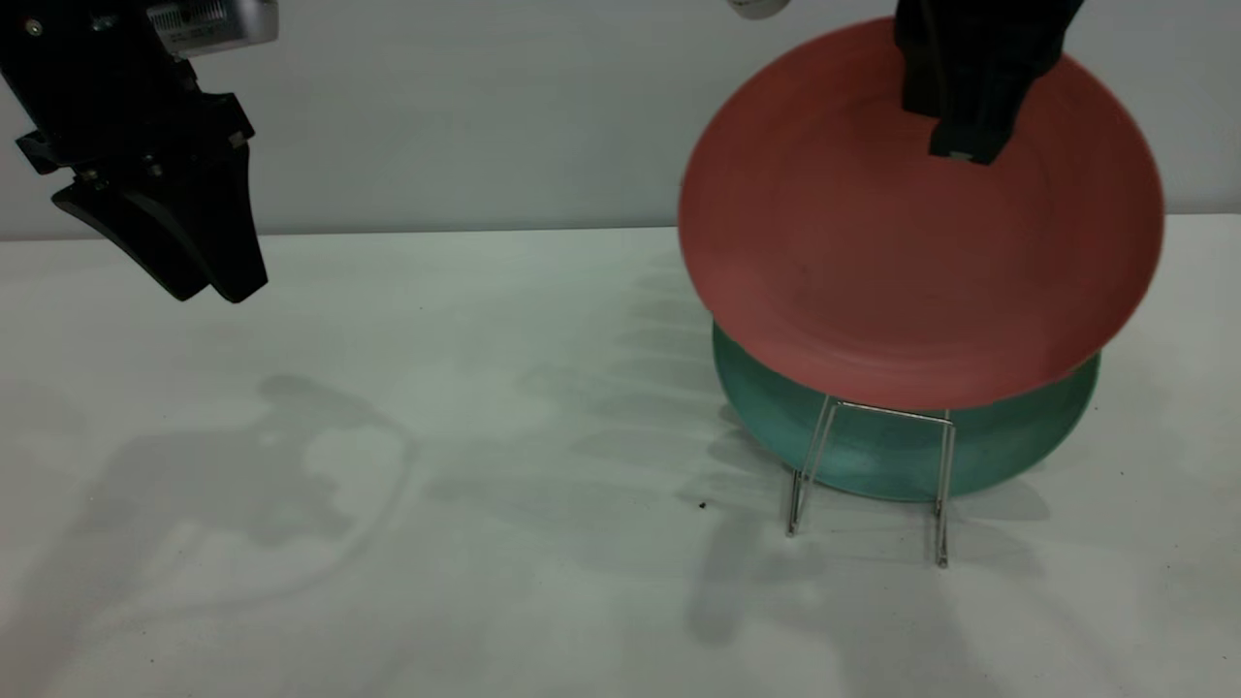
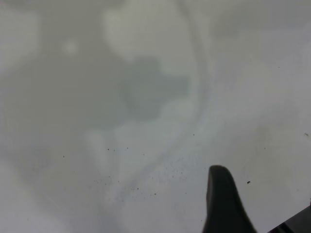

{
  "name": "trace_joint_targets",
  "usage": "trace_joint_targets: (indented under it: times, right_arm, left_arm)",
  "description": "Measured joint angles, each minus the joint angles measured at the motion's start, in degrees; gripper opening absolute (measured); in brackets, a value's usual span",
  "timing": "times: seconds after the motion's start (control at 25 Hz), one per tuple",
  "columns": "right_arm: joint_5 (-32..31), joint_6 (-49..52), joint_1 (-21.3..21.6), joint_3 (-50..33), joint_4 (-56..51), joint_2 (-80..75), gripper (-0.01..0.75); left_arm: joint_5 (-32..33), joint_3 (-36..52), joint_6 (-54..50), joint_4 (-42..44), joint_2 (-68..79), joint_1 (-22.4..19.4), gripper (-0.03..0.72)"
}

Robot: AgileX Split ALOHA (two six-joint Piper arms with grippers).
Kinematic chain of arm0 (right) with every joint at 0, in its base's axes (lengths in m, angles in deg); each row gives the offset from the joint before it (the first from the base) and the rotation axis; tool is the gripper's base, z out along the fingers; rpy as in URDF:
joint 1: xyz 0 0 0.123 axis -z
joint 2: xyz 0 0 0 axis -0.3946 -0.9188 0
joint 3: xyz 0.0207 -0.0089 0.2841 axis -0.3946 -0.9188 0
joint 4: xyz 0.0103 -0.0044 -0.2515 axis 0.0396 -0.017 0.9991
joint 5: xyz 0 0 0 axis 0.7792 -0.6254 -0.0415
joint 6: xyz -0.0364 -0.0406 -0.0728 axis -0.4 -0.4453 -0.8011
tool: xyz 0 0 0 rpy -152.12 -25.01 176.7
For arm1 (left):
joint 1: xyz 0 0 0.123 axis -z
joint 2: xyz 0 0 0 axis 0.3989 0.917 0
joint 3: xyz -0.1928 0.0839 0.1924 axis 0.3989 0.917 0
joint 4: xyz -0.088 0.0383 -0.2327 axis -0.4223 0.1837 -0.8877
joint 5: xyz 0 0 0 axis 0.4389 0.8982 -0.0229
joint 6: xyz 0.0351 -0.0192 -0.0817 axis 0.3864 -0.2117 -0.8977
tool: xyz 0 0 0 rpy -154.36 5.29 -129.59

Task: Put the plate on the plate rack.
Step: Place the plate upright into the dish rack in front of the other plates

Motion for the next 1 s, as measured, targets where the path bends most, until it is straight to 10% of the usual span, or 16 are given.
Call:
trace_joint_targets:
  times: [1.0]
  right_arm:
    - [2.71, 0.15, 0.00, -0.36, 0.02, -7.81, 0.087]
  left_arm:
    - [0.20, 0.00, 1.20, 0.00, 0.00, 0.00, 0.452]
